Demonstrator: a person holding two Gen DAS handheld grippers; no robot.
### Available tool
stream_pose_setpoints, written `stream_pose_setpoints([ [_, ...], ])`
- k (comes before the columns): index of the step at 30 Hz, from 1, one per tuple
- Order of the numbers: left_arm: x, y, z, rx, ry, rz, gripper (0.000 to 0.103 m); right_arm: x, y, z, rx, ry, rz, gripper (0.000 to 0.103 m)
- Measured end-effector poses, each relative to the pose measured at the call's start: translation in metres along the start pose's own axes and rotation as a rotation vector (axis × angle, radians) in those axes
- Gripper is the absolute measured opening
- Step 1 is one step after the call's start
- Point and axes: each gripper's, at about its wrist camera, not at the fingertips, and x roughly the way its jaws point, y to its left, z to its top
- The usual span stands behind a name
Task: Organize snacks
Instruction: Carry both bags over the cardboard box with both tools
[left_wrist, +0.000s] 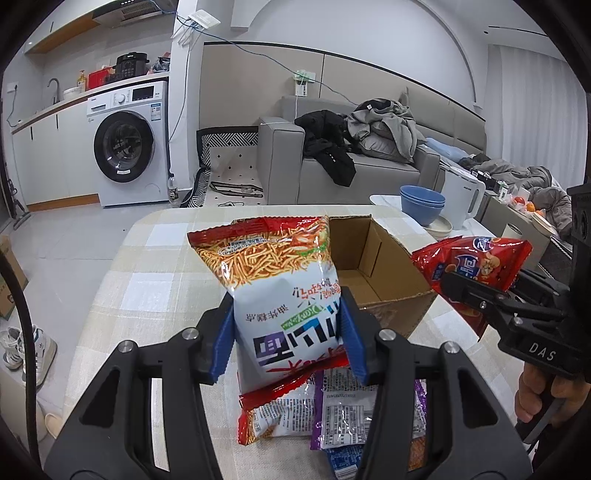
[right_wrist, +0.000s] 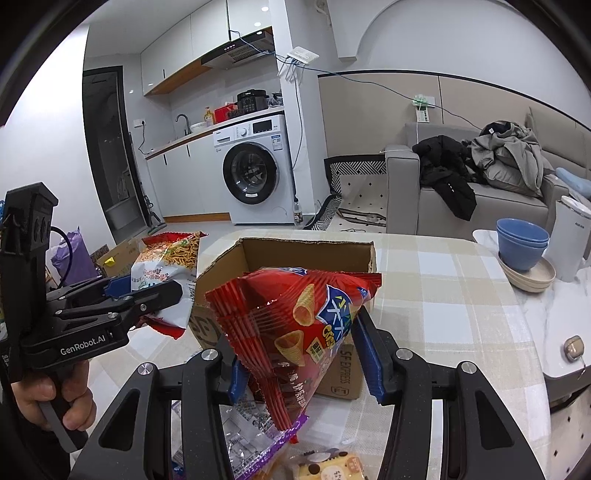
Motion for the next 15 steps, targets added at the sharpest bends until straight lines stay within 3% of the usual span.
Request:
stream_pose_setpoints([
  [15, 0.046, -0.005, 0.033, 0.013, 0.036, 0.012, 0.048, 0.039, 0.003, 0.017, 0.006, 0.075, -0.029, 0.05],
])
